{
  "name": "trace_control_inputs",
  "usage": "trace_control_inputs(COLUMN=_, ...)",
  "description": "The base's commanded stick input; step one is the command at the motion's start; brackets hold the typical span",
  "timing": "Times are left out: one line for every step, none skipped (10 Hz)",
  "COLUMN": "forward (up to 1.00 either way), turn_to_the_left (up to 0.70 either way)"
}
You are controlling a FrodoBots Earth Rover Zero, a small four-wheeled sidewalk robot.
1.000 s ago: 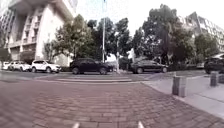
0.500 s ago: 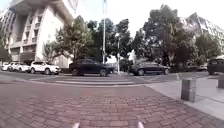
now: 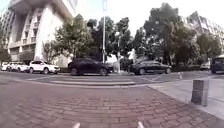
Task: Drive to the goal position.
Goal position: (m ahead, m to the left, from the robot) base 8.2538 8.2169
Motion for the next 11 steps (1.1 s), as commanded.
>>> trace_control_inputs(forward=0.45, turn_to_the_left=0.27)
trace_control_inputs(forward=0.45, turn_to_the_left=0.27)
trace_control_inputs(forward=0.45, turn_to_the_left=0.27)
trace_control_inputs(forward=0.45, turn_to_the_left=0.27)
trace_control_inputs(forward=0.45, turn_to_the_left=0.27)
trace_control_inputs(forward=0.45, turn_to_the_left=0.27)
trace_control_inputs(forward=0.45, turn_to_the_left=0.27)
trace_control_inputs(forward=0.45, turn_to_the_left=0.27)
trace_control_inputs(forward=0.45, turn_to_the_left=0.27)
trace_control_inputs(forward=0.45, turn_to_the_left=0.27)
trace_control_inputs(forward=0.45, turn_to_the_left=0.27)
